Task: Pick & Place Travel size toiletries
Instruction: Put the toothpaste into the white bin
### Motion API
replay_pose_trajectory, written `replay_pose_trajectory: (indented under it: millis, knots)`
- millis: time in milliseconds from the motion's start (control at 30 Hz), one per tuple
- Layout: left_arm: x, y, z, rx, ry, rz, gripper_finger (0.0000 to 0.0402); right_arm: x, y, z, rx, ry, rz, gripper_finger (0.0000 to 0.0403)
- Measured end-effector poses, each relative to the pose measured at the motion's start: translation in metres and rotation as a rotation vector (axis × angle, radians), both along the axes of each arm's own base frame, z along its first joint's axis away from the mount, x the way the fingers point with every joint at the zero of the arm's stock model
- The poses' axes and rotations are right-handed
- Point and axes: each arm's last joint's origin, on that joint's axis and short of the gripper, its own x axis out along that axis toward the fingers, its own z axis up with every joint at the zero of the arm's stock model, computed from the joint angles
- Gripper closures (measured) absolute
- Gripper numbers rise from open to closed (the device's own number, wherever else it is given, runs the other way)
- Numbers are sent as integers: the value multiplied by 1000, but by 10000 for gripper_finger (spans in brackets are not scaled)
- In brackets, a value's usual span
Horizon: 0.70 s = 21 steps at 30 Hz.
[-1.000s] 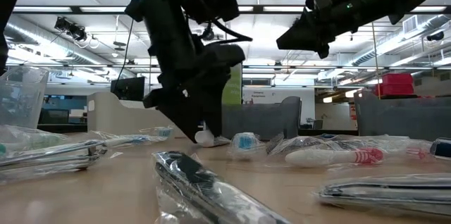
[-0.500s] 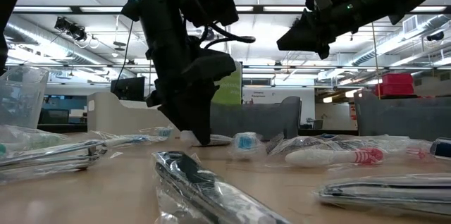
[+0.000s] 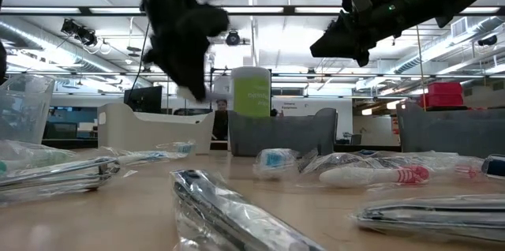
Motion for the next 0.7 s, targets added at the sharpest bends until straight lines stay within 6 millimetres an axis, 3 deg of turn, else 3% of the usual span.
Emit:
replay_pose_trajectory:
  millis: [167,333,433,567,700]
  knots:
    - [-36,17,33,175,64,95,328,0,0,0,0,2,0,323]
    - [-59,40,40,210,202,193,315,0,0,0,1,4,0,320]
    - [-64,54,33,200,275,226,314,0,0,0,1,5,0,321]
    - [-69,72,8,113,325,202,316,0,0,-1,2,10,0,322]
    - [-72,85,-11,80,292,225,306,-1,0,-2,4,23,0,320]
